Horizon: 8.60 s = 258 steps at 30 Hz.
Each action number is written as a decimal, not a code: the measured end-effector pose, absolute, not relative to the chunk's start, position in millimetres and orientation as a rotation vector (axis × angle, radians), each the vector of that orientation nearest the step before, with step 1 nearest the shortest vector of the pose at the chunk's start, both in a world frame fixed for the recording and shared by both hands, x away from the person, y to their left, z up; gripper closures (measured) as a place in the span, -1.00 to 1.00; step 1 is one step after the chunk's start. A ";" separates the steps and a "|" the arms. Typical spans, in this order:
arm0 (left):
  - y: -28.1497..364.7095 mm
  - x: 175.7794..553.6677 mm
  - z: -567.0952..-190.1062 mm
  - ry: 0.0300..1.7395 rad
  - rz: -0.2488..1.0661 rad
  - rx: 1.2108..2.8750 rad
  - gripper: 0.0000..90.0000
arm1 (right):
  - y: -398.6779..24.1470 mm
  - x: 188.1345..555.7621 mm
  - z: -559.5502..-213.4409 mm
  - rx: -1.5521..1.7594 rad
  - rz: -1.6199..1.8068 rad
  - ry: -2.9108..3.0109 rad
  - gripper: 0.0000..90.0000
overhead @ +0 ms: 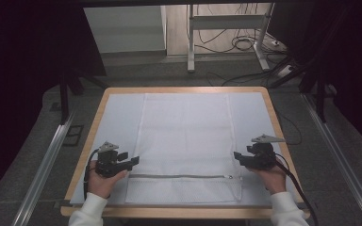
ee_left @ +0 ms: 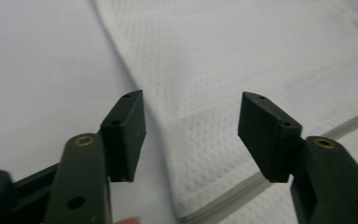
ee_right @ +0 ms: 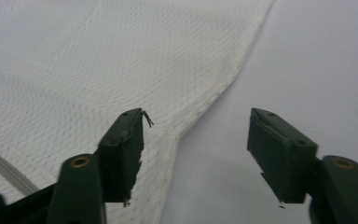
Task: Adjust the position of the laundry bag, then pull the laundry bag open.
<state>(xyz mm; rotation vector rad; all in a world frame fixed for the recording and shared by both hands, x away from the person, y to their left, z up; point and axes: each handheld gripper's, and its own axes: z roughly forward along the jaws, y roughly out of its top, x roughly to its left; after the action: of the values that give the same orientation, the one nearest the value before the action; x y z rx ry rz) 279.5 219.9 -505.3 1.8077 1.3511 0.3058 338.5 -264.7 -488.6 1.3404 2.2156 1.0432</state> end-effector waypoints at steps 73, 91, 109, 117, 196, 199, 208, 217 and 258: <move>60.1 277.7 -477.2 1.058 0.129 2.056 -0.24 | -275.3 326.9 -485.7 1.354 1.080 2.181 -0.44; 12.8 289.1 -480.8 1.027 0.067 2.076 -0.16 | -274.8 327.8 -488.4 1.354 1.060 2.189 -0.45; -23.7 292.3 -491.3 1.001 0.014 2.124 -0.14 | -272.2 329.1 -489.5 1.360 1.053 2.193 -0.45; -35.7 294.8 -493.9 0.997 -0.031 2.135 -0.08 | -274.7 329.3 -489.8 1.366 1.046 2.187 -0.44; -72.1 307.9 -521.4 1.045 -0.162 2.120 0.70 | -283.6 329.5 -487.8 1.353 0.961 2.144 -0.43; -73.7 306.4 -521.3 1.039 -0.141 2.131 0.75 | -283.3 329.6 -488.2 1.351 0.959 2.147 -0.43; -74.6 303.0 -520.1 1.011 -0.132 2.132 0.88 | -285.1 329.0 -486.4 1.351 0.956 2.117 -0.43; -77.7 300.7 -522.9 1.001 -0.133 2.146 0.85 | -285.5 329.1 -486.5 1.352 0.956 2.116 -0.43; -40.4 306.5 -498.6 0.958 -0.158 2.068 0.93 | -285.1 323.7 -468.8 1.451 1.154 2.151 -0.46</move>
<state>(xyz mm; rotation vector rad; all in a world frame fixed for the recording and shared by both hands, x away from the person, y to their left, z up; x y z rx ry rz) 306.5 -40.4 -498.6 2.0678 0.9576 -0.1580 323.7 -285.1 -468.8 1.4505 2.1514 1.1539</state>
